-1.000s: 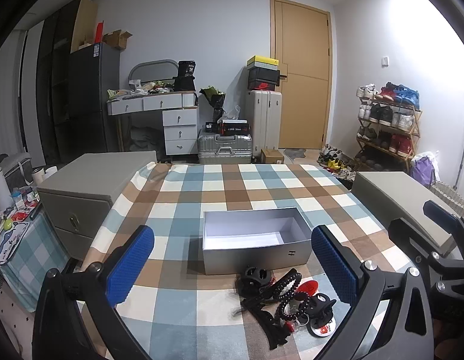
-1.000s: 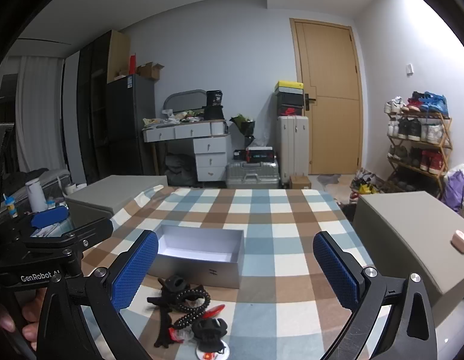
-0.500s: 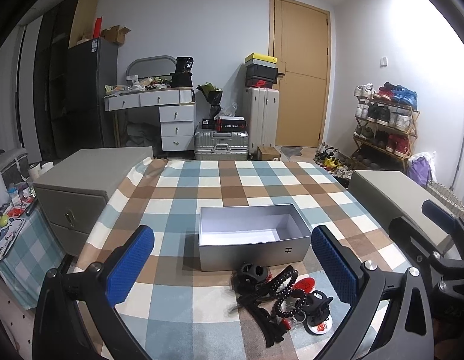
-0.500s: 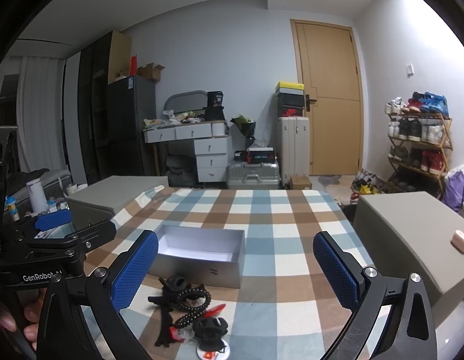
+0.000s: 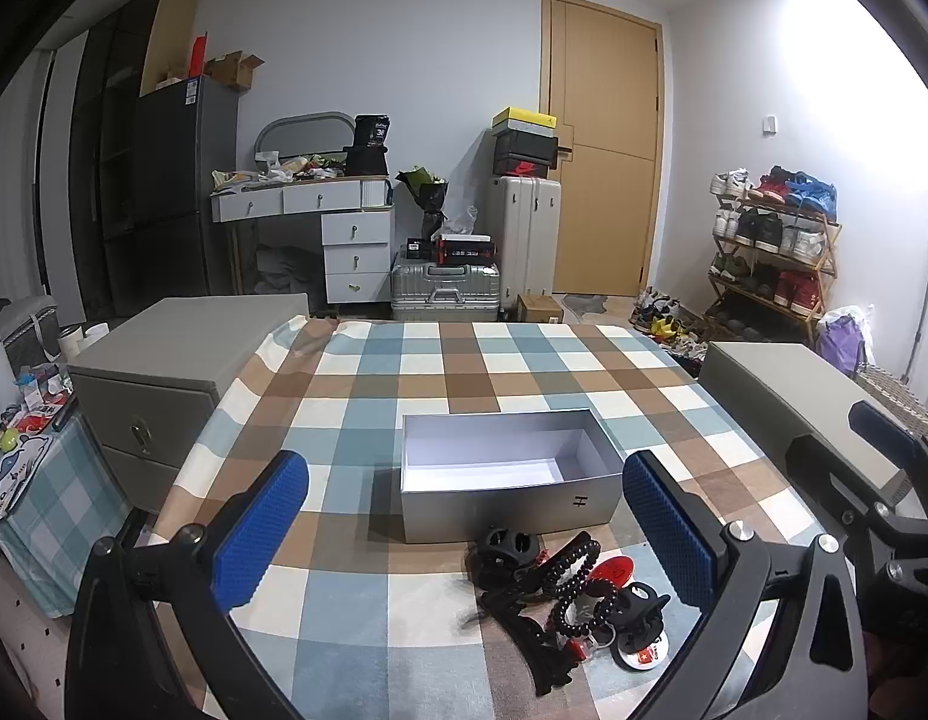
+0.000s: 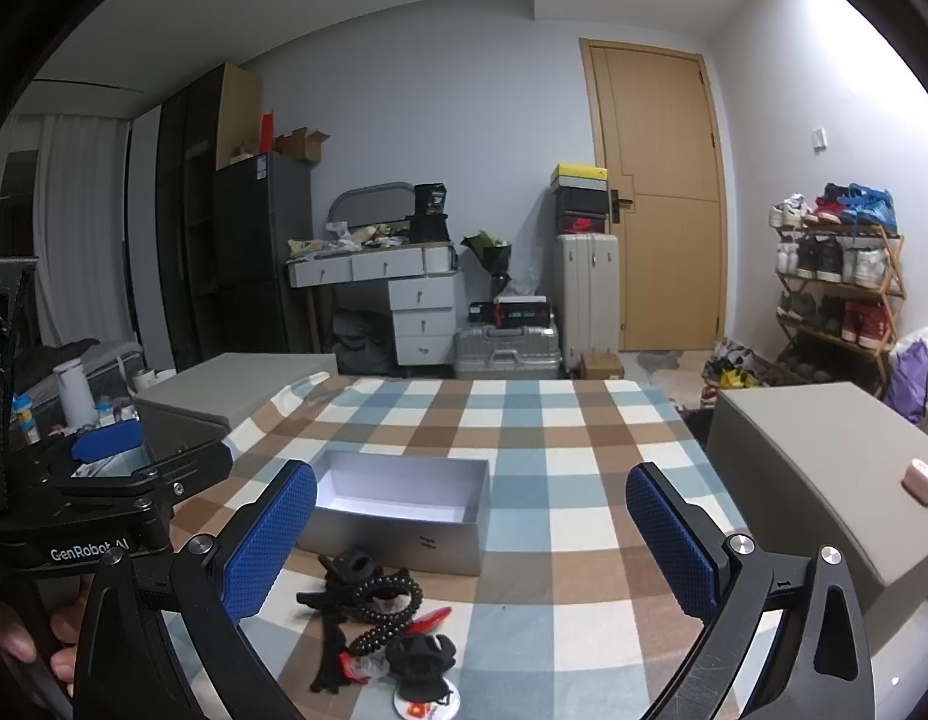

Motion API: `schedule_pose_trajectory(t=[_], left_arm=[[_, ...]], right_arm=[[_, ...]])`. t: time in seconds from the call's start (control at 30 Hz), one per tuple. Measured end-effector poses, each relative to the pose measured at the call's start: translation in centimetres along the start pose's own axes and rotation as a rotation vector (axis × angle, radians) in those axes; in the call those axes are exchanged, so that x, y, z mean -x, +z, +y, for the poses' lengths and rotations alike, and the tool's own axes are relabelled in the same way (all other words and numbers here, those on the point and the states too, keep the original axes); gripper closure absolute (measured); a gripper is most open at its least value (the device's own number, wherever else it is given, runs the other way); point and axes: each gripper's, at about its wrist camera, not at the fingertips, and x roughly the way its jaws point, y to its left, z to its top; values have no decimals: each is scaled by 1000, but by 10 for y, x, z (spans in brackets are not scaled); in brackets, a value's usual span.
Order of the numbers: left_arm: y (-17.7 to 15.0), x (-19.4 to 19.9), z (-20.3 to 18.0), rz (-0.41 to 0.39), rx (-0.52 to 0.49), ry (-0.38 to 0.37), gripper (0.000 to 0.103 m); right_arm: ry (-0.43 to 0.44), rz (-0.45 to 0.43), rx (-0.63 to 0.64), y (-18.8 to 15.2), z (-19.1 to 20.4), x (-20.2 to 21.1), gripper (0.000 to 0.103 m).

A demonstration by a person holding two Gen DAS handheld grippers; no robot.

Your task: Organize jewelry

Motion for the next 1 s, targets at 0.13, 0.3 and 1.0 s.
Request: schedule_pose_trajectory(t=[0.13, 0.3, 1.0], left_arm=[[0, 0, 0, 3, 3, -4, 1], [-1, 0, 1, 5, 3, -4, 1], [-7, -11, 5, 26, 11, -3, 1]], right_arm=[[2, -2, 0, 0, 0, 1, 0], [4, -4, 2, -1, 1, 2, 0], [54, 16, 16, -7, -1, -4, 0]])
